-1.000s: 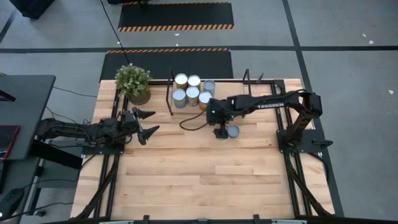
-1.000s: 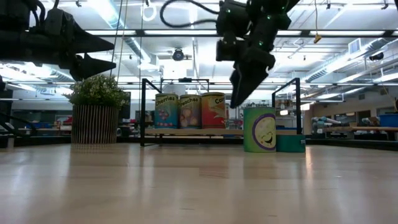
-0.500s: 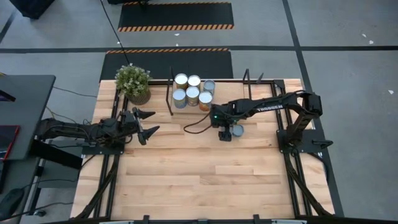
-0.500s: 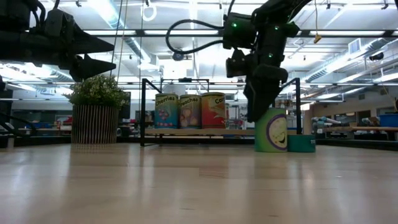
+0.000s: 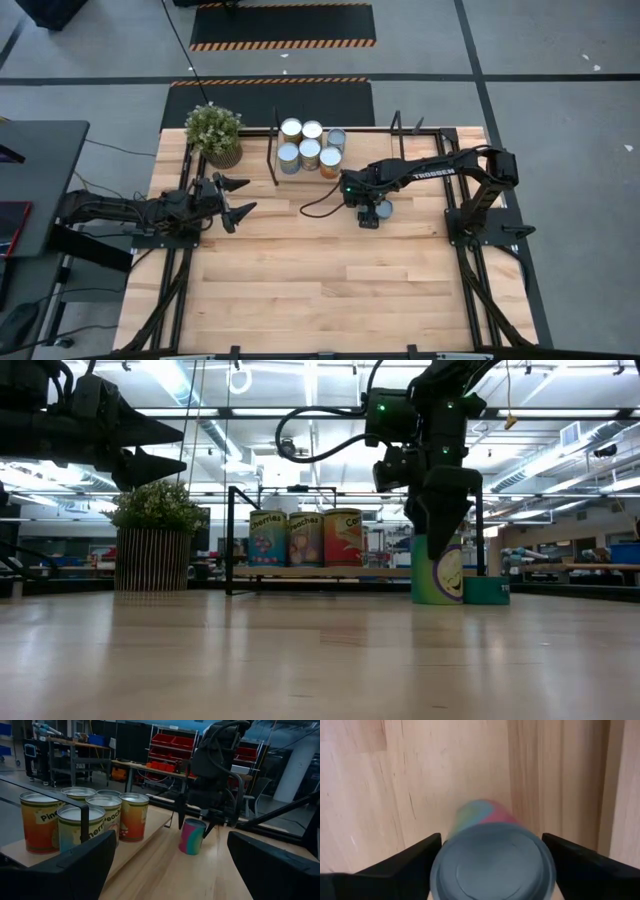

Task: Pick and place cans onto a shelf
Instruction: Put the canned soup on the shelf, then adjust the canned vegetables on the shelf

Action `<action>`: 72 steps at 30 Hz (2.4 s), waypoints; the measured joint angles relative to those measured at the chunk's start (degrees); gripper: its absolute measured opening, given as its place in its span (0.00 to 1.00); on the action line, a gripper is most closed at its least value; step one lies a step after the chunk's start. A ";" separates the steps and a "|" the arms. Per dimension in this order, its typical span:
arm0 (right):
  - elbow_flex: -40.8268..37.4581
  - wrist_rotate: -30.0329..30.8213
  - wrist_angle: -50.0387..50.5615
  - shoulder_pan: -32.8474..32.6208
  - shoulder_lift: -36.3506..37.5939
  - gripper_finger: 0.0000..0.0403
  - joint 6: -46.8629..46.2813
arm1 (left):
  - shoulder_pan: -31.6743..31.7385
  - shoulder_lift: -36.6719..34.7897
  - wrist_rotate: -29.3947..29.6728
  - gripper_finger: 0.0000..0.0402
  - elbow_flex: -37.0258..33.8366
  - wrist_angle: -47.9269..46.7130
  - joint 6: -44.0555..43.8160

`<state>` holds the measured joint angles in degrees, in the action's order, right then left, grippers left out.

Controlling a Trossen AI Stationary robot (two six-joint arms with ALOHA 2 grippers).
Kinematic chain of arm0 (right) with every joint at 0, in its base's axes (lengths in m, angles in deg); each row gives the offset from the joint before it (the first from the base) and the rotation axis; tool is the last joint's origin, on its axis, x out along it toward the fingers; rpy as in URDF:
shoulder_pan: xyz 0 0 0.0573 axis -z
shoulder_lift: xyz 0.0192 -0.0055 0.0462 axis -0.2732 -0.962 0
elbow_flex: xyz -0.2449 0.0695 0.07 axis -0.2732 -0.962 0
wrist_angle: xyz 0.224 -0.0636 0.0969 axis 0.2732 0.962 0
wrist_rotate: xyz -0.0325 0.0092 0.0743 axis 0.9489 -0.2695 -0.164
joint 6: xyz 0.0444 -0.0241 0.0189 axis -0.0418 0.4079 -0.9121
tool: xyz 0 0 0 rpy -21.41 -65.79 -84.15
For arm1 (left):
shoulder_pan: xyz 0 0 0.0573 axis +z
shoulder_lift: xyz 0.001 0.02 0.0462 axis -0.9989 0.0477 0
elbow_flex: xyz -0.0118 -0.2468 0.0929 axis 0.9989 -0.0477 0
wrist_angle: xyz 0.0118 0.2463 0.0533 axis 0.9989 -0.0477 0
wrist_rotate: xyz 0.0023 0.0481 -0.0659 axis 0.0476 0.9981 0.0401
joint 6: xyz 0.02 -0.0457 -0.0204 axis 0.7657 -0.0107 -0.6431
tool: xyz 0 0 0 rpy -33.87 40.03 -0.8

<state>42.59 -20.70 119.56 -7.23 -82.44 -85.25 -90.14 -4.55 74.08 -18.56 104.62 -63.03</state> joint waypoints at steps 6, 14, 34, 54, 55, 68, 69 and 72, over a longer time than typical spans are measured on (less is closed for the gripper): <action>0.71 0.03 0.01 0.02 -0.12 0.72 -1.10 | 0.02 0.00 0.00 0.97 0.00 0.01 -1.08; 11.27 7.69 3.24 3.97 -0.11 0.76 -2.85 | 0.00 -0.04 0.00 0.97 0.00 0.05 -1.80; 26.90 4.39 12.05 14.97 -9.92 0.77 1.59 | 0.04 0.04 0.00 0.97 -0.01 -0.39 -2.98; 29.97 4.11 13.94 16.33 -9.86 0.89 4.21 | 0.04 0.05 0.00 0.97 -0.02 -0.47 -2.98; 30.95 4.15 14.44 16.35 -9.86 0.89 4.59 | 0.04 0.07 0.00 0.97 -0.02 -0.49 -2.98; 35.67 11.95 13.49 24.14 -11.34 0.89 7.62 | 0.04 0.06 0.00 0.97 -0.02 -1.60 -3.34; 35.65 12.53 13.26 24.93 -12.04 0.89 7.62 | 0.04 0.07 0.00 0.97 -0.02 -1.59 -3.38; 35.63 12.72 12.28 27.01 -14.34 0.89 7.45 | 0.04 0.05 -0.01 0.97 -0.01 -1.69 -3.60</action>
<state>78.22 -7.98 131.85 19.78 -96.78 -77.79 -90.10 -4.50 74.07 -18.57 102.93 -66.62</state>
